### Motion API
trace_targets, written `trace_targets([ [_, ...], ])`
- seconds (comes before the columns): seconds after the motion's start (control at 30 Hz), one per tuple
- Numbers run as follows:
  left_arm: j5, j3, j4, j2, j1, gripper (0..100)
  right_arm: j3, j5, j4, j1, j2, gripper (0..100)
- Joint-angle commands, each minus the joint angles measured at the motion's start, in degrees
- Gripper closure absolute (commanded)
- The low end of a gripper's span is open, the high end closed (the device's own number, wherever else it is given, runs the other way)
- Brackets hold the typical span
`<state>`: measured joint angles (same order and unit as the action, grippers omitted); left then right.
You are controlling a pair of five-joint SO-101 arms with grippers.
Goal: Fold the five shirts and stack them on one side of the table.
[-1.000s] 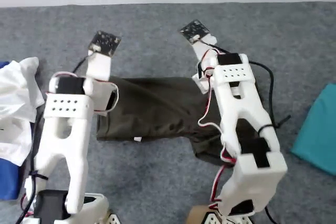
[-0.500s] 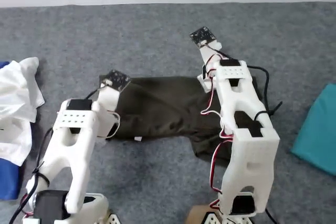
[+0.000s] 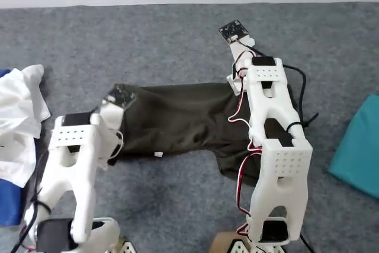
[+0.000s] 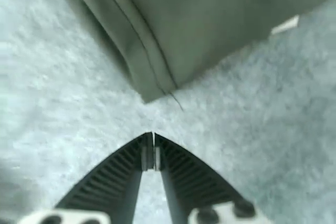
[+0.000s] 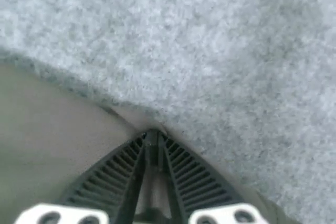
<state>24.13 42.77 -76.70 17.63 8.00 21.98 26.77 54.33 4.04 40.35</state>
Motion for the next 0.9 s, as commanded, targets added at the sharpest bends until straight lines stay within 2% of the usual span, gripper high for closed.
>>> trace_targets([
  [0.0, -2.1, -6.6, -1.8, 7.1, 0.1, 99, 3.3, -0.4, 0.8, -1.3, -1.2, 98.9],
  [0.2, -5.9, -5.4, 1.6, 11.7, -3.5, 99, 3.3, -0.6, 1.6, -0.6, -1.2, 98.9],
  [0.33, -8.3, 0.8, 10.9, 7.8, -5.6, 99, 3.3, -0.6, 1.6, 1.3, -1.3, 98.9],
  [0.47, -8.4, 1.1, 15.6, -1.0, -6.2, 99, 4.3, -0.4, 3.6, 3.4, -1.2, 98.9],
  [0.7, -8.3, -6.7, 9.8, -19.5, -5.8, 99, 4.5, -0.4, 3.7, 3.2, -1.2, 98.9],
  [0.87, -8.1, -7.6, 5.7, -22.4, -5.8, 99, 4.6, -0.4, 3.6, 2.2, -1.2, 98.9],
])
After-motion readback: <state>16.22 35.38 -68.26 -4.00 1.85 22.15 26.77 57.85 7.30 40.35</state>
